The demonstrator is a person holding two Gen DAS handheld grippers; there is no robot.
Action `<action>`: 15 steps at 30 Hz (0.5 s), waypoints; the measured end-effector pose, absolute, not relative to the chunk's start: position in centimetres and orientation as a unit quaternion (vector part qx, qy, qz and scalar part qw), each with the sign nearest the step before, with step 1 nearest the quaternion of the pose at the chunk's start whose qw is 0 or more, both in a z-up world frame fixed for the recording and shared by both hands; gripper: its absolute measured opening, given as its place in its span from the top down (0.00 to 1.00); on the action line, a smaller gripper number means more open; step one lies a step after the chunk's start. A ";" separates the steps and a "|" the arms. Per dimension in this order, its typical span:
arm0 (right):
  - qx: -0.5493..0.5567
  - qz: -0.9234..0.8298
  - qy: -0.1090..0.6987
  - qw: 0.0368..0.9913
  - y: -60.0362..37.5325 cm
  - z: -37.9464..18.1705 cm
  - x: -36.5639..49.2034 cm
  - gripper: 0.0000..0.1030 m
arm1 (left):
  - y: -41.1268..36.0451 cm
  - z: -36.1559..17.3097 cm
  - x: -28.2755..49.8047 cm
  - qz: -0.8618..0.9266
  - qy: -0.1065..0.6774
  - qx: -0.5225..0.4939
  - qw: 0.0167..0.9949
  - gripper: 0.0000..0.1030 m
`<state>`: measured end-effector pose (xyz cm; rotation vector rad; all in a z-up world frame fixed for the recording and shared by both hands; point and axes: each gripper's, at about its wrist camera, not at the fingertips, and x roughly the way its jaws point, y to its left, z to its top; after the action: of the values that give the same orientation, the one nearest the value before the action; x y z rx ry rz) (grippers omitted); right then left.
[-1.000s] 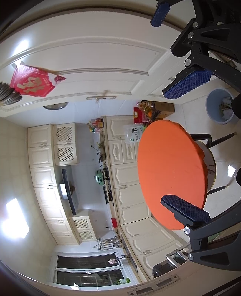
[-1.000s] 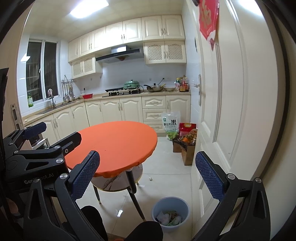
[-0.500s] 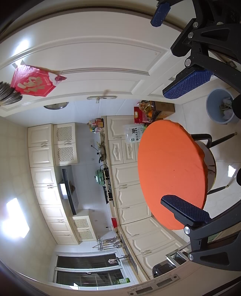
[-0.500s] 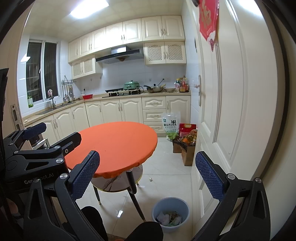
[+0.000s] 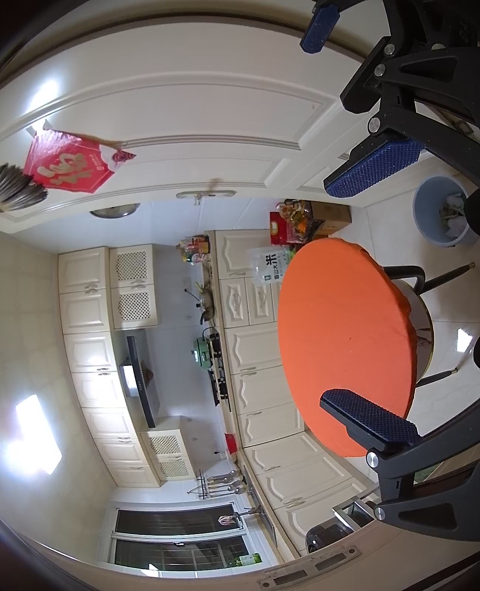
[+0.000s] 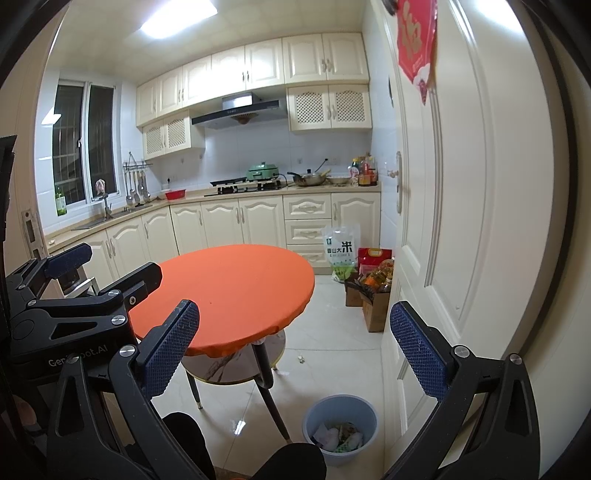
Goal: Collect trash
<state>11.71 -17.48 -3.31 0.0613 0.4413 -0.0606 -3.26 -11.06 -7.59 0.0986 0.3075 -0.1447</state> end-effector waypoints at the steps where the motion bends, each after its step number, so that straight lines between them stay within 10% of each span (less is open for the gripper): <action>1: 0.031 -0.030 0.219 0.975 -17.5 -3.3 11.7 0.00 | -11.1 -7.6 -3.3 -0.072 0.152 0.049 0.985 0.01; 15: 0.029 -0.033 0.218 0.975 -17.2 -3.1 11.6 0.00 | -11.2 -7.8 -3.5 -0.072 0.152 0.050 0.985 0.01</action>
<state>11.60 -17.16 -3.14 0.0577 0.4395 -0.0663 -3.48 -11.22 -7.80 0.1006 0.3046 -0.1452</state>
